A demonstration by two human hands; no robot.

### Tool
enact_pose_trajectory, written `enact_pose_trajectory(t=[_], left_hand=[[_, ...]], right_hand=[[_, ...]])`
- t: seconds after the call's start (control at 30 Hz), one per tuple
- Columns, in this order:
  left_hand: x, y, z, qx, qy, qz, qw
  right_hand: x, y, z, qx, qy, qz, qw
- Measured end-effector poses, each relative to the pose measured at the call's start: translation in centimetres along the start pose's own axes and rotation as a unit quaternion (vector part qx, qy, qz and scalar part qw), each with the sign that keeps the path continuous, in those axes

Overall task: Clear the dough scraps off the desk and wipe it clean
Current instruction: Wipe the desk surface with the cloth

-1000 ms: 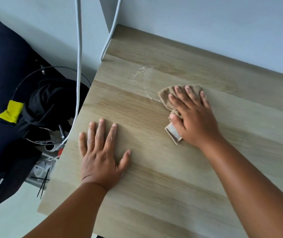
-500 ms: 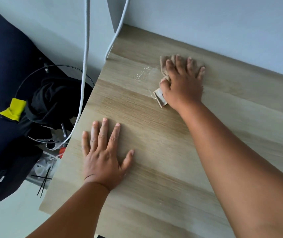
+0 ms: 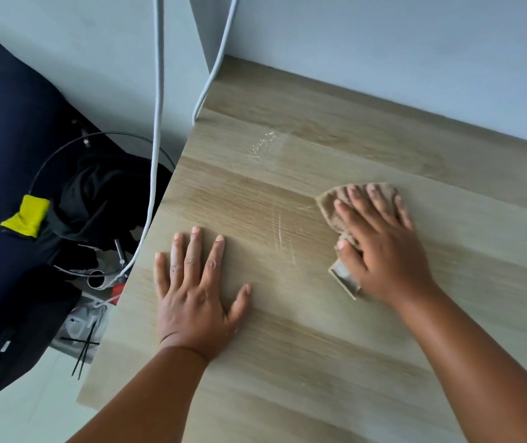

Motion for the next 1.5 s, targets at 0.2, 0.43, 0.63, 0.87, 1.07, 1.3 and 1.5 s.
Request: enact_pose_trajectory(t=[0.2,0.43,0.63,0.87,1.07,1.3,1.5], left_hand=[[0.0,0.2,0.1,0.002,0.0,-0.004,1.0],[-0.1,0.3,0.0,0.006,0.0,-0.004,1.0],[-0.1,0.1,0.0,-0.002,-0.004,-0.009,1.0],[-0.1,0.1,0.1,-0.014,0.002,-0.018,1.0],[-0.1,0.3,0.2,-0.01,0.002,-0.024,1.0],[-0.1,0.4,0.1,-0.009,0.003,-0.031,0.999],[-0.1,0.1,0.0,-0.008,-0.002,-0.019,1.0]], right_hand=[[6.3,0.2,0.7,-0.006,0.155,-0.009,0.988],[9.8,0.5,6.1,0.019,0.135,0.009,0.991],[3.4,1.8,11.5,0.005,0.038,-0.003,0.999],[-4.8,1.4,4.5,-0.014,-0.002,0.004,1.0],[-1.6,0.2,0.8,-0.014,0.172,-0.003,0.985],[3.6,1.0,6.2,-0.015,0.19,-0.016,0.982],[2.5,1.3,9.7,-0.003,0.068,-0.006,0.998]])
Point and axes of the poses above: each hand's wrist, its own x-axis towards the middle knuckle, its own y-axis out of the palm, z = x × y, the point moved 1 cm from there along x, towards the middle knuckle, and after that the axes turned 3 degrees about y, right-handed, at the moved point
